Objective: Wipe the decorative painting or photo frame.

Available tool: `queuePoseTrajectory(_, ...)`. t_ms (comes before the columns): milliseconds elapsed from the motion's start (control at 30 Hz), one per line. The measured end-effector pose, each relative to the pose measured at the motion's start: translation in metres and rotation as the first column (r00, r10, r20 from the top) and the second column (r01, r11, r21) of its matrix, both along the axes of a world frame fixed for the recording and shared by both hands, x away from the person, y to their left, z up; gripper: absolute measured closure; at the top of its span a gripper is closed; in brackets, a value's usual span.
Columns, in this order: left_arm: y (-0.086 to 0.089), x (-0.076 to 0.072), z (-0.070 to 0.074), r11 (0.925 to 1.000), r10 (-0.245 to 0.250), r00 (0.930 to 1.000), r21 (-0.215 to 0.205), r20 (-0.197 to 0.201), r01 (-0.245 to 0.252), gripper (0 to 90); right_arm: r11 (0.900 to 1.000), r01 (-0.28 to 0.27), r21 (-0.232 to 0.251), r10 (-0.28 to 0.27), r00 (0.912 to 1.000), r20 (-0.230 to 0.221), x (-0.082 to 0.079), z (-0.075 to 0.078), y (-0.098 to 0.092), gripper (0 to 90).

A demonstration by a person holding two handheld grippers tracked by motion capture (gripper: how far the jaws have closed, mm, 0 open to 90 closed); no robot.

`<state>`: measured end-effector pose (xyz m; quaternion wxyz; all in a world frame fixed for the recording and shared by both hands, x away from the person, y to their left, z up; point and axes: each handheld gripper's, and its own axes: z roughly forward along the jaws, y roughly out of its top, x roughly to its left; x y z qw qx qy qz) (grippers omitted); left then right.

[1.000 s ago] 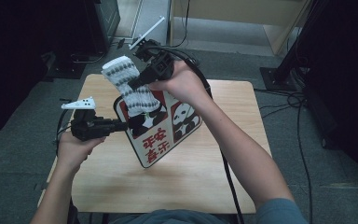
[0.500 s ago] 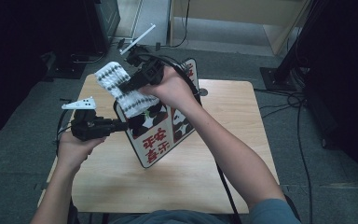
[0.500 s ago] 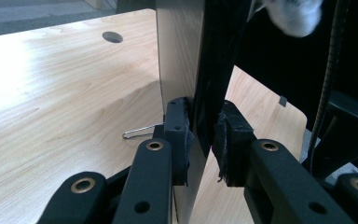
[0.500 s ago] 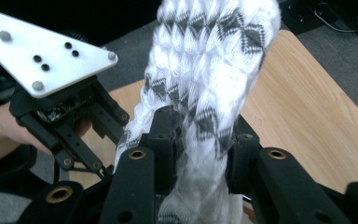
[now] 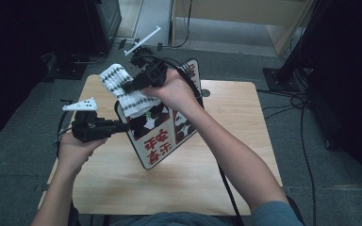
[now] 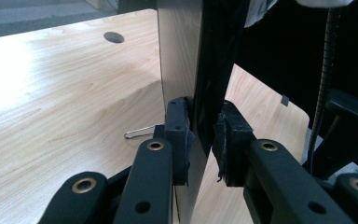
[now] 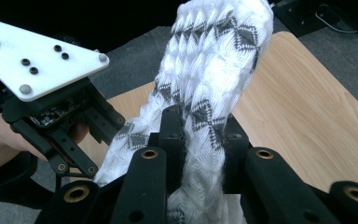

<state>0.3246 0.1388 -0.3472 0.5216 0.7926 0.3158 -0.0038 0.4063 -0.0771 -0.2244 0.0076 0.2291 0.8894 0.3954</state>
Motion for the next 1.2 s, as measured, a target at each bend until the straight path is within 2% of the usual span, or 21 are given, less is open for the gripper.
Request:
queuePoseTrajectory(167, 0.000, -0.001, 0.000, 1.0000, 0.003, 1.0000, 0.003, 0.001, -0.003, 77.4, 1.000, 0.007, -0.007, -0.007, 0.9999, 0.011, 0.002, 0.000, -0.002, 77.4)
queuePoseTrajectory(467, 0.000, -0.001, 0.000, 1.0000, 0.008, 1.0000, 0.004, 0.002, -0.008, 77.5, 0.999, 0.023, 0.025, -0.024, 0.9993, 0.027, 0.006, -0.005, -0.011, 76.6)
queuePoseTrajectory(667, 0.001, -0.002, -0.001, 1.0000, 0.008, 1.0000, 0.003, 0.003, -0.008, 77.5, 0.999, 0.032, 0.041, -0.034, 0.9978, 0.057, 0.008, -0.008, -0.018, 76.1)
queuePoseTrajectory(1200, 0.002, -0.002, -0.002, 0.9999, 0.014, 0.9999, 0.005, 0.000, -0.014, 77.4, 0.994, 0.063, 0.089, -0.069, 0.9955, 0.065, 0.013, -0.012, -0.033, 74.8)
